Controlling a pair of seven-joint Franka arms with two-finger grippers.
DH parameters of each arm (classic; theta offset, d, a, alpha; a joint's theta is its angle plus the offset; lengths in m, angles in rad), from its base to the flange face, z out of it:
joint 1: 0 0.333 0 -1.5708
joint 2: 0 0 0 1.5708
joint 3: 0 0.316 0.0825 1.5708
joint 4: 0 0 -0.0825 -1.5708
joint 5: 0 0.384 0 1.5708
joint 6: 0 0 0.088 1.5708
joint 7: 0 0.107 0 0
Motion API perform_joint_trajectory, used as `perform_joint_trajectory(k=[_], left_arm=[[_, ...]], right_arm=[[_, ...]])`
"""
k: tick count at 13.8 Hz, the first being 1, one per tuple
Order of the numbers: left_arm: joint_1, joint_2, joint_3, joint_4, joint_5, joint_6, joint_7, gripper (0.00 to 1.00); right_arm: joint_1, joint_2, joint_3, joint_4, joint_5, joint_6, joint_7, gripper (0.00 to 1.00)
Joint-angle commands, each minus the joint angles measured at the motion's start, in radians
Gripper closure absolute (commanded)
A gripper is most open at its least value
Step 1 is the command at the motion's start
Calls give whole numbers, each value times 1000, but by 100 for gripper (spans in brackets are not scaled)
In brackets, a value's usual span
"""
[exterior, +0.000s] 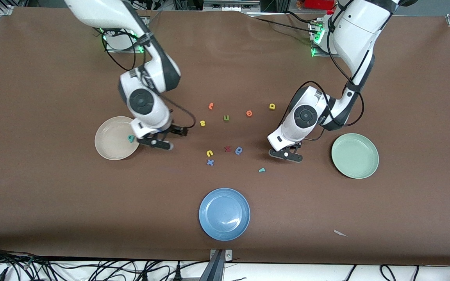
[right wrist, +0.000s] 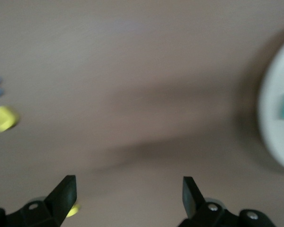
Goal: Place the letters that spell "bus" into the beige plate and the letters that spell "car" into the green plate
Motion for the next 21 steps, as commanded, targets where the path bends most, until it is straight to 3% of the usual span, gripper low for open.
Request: perform_joint_trajectory(k=[1,3,7,14,16,18,19,21], left_arm=[[-6,27,2,21,58,12,-32,72],[-6,27,0,21,58,11,-34,76],[7,0,2,24,59,-1,-32,83],[151,-126,3,40,61,-216,147,84],[208,-157,5,9,62,-218,217,84],[266,-183,2,-23,138,-213,244,84],[297,-192,2,-43,169,-204,247,84],[345,-198,0,-83,231,-157,248,84]], right_arm=[[104,55,-1,12,-4,120,-9,1],[112,70,-1,12,-6,143,-10,1],[136,101,0,6,-7,142,-17,40],[164,135,0,6,-3,148,-4,40],[170,135,0,6,-2,153,-3,42],[171,141,0,5,-1,153,-3,45],[171,141,0,5,-1,153,-4,54],[171,141,0,5,-1,153,-4,83]])
